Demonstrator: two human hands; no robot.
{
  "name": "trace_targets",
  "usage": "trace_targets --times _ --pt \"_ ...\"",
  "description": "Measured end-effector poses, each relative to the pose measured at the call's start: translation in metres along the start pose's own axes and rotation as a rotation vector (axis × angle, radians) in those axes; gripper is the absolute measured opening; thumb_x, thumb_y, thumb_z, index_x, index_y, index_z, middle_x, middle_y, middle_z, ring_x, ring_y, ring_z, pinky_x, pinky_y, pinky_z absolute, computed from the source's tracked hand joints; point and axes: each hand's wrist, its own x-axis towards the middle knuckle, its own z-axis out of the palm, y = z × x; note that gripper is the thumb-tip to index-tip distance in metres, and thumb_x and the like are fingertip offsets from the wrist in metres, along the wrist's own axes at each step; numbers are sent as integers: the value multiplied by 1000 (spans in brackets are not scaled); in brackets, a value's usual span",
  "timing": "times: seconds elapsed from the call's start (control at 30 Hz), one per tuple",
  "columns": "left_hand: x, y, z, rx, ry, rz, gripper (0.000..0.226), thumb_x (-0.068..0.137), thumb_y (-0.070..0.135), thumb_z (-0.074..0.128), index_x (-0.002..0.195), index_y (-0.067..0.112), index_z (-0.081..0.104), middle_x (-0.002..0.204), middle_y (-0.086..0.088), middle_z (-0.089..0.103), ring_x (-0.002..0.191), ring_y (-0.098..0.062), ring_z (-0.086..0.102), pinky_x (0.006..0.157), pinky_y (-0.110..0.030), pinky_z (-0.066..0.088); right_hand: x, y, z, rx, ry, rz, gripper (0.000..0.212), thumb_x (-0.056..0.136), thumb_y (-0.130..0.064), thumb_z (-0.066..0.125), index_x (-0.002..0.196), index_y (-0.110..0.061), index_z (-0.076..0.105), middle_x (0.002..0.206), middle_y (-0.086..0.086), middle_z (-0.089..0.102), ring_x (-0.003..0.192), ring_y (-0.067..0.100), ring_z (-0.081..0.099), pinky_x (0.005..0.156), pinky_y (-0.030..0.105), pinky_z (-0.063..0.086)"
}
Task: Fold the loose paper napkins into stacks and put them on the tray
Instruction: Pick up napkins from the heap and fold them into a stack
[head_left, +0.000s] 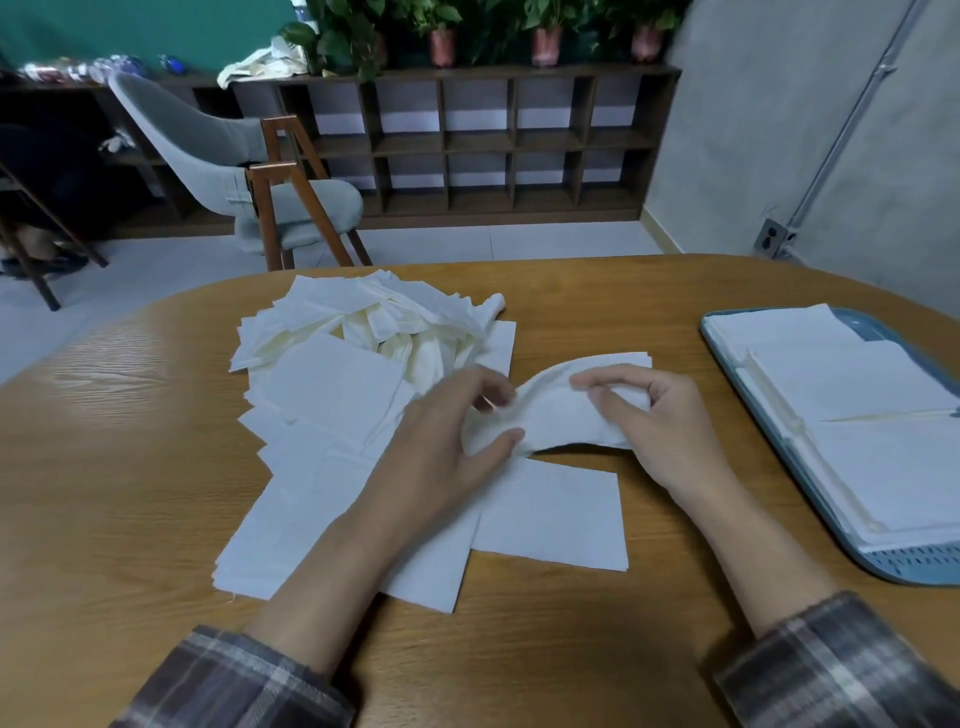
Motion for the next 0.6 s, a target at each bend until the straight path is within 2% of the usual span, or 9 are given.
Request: trace_targets --times 0.13,0.2,0.33,0.43,0.53,0.6 --pt "-2 -5 2 118 -262 56 25 93 45 77 115 35 71 111 22 66 109 -1 58 97 -31 47 3 8 -1 -20 70 19 25 101 -7 65 101 -24 84 106 -24 77 106 -19 61 86 -4 36" --pt "-1 -7 3 167 -314 72 26 94 47 75 118 37 73 111 22 66 107 1 57 97 -37 47 3 7 -1 -31 70 24 26 101 -7 65 102 -25 83 109 -25 76 107 -21 59 86 -5 35" --pt "0 -7 3 191 -337 42 25 97 45 72 121 39 75 106 17 67 103 -1 55 97 -39 46 0 6 0 -47 40 -5 30 102 -4 62 106 -26 82 112 -25 75 109 -21 58 88 -5 35" --pt "-1 -3 2 56 -301 6 10 96 33 76 106 34 79 103 17 72 103 -1 64 95 -37 51 0 5 1 -49 17 -31 27 102 -7 64 107 -27 82 113 -24 76 113 -19 59 89 -5 34" --pt "0 7 -5 -157 -209 -99 6 96 23 77 97 29 79 100 16 76 102 -3 70 92 -27 54 0 -1 2 20 -17 -35 14 101 -25 69 107 -26 82 111 -23 77 114 -13 62 89 -3 36" --pt "2 12 -9 -278 -146 -159 5 95 22 78 95 27 80 100 15 77 100 -6 72 92 -24 54 -3 -6 2 98 -61 -40 23 100 -39 66 108 -25 82 113 -20 77 117 -8 64 91 2 40"
